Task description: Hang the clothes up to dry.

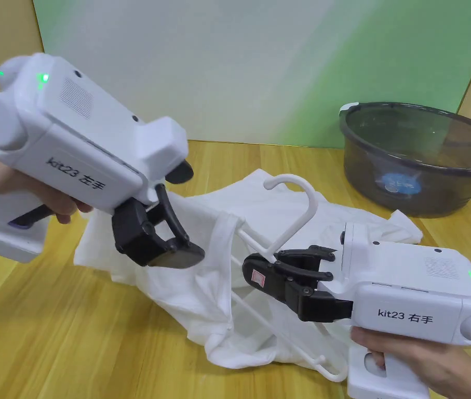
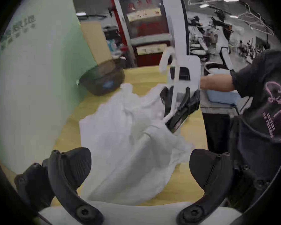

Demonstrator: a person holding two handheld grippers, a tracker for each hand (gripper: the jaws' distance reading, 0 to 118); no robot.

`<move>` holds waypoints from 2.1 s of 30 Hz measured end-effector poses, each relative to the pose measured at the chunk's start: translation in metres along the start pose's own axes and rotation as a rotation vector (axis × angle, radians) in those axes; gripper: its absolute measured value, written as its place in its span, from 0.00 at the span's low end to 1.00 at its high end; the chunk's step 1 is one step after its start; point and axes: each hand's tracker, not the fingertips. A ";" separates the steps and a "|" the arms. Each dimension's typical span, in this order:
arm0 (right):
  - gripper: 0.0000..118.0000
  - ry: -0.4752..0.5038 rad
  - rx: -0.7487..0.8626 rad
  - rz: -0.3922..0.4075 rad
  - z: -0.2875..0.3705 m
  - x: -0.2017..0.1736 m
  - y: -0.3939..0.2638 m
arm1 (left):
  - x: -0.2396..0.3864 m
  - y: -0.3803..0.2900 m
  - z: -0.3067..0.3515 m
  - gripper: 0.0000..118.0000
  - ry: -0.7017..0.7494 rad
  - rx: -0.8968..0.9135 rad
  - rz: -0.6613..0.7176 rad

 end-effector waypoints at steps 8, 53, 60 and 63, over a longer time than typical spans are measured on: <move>0.08 0.135 -0.180 0.069 -0.009 0.016 0.017 | -0.007 -0.010 -0.042 0.27 -0.204 -0.128 0.069; 0.97 -0.590 -0.521 -0.293 0.001 -0.035 -0.030 | 0.051 -0.124 -0.066 0.02 -0.031 0.455 0.419; 0.97 -0.775 -0.552 -0.125 -0.048 -0.055 -0.037 | 0.050 -0.126 -0.069 0.02 -0.014 0.484 0.471; 0.96 -0.860 -0.639 0.002 -0.062 -0.054 -0.045 | 0.050 -0.124 -0.070 0.02 -0.008 0.477 0.451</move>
